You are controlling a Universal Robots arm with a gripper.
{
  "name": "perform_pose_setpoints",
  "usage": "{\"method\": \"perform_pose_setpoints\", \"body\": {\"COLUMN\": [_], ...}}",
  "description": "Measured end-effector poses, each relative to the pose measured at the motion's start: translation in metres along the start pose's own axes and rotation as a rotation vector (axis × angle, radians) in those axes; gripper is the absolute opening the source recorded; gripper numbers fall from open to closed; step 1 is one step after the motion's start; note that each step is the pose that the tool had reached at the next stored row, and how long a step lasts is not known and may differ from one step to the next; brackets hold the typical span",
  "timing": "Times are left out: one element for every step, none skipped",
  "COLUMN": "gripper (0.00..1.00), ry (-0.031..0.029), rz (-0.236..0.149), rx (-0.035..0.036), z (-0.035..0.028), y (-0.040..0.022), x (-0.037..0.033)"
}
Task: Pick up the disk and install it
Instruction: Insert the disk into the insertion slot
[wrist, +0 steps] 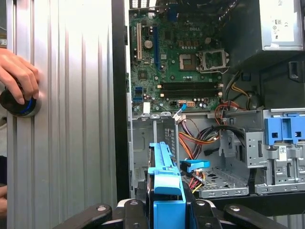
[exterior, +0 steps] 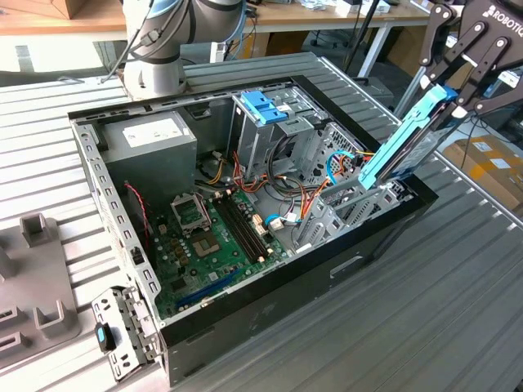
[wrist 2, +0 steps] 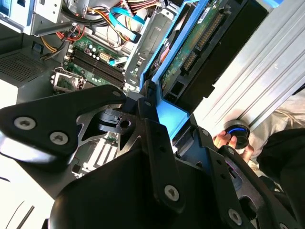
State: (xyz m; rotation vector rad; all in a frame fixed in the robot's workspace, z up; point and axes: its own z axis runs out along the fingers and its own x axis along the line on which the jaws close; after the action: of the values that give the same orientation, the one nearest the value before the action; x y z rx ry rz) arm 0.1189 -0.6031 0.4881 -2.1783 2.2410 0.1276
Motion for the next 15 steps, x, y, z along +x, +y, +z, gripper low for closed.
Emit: {"method": "perform_pose_setpoints", "body": {"gripper": [0.37, 0.37, 0.37, 0.37, 0.37, 0.37, 0.37, 0.37, 0.37, 0.37, 0.37, 0.37, 0.37, 0.37, 0.37], "ry": [0.0001, 0.0001, 0.0001, 0.0000, 0.0001, 0.0005, 0.0011, 0.0017, 0.0021, 0.0025, 0.0024, 0.0023, 0.0025, 0.0023, 0.0023], "rz": [0.000, 0.000, 0.000, 0.000, -0.001, -0.007, -0.021, -0.034, -0.042, -0.045, -0.045, -0.045, -0.045, -0.045, -0.045], "rx": [0.0000, 0.0000, 0.0000, 0.0000, -0.0001, -0.0005, -0.0014, -0.0023, -0.0027, -0.0030, -0.0030, -0.0030, -0.0030, -0.0030, -0.0030], "z": [0.0002, 0.0004, 0.0008, 0.0011, 0.0015, 0.0019, 0.0021, 0.0022, 0.0023, 0.0026, 0.0030, 0.0033, 0.0035, 0.0039, 0.0044], "y": [0.0009, 0.0014, 0.0022, 0.0027, 0.0034, 0.0038, 0.0039, 0.0040, 0.0041, 0.0060, 0.0077, 0.0090, 0.0106, 0.0119, 0.0135], "x": [0.0000, 0.0000, 0.0001, 0.0001, 0.0001, 0.0002, 0.0002, 0.0002, 0.0002, 0.0002, 0.0003, 0.0004, 0.0004, 0.0005, 0.0006]}}
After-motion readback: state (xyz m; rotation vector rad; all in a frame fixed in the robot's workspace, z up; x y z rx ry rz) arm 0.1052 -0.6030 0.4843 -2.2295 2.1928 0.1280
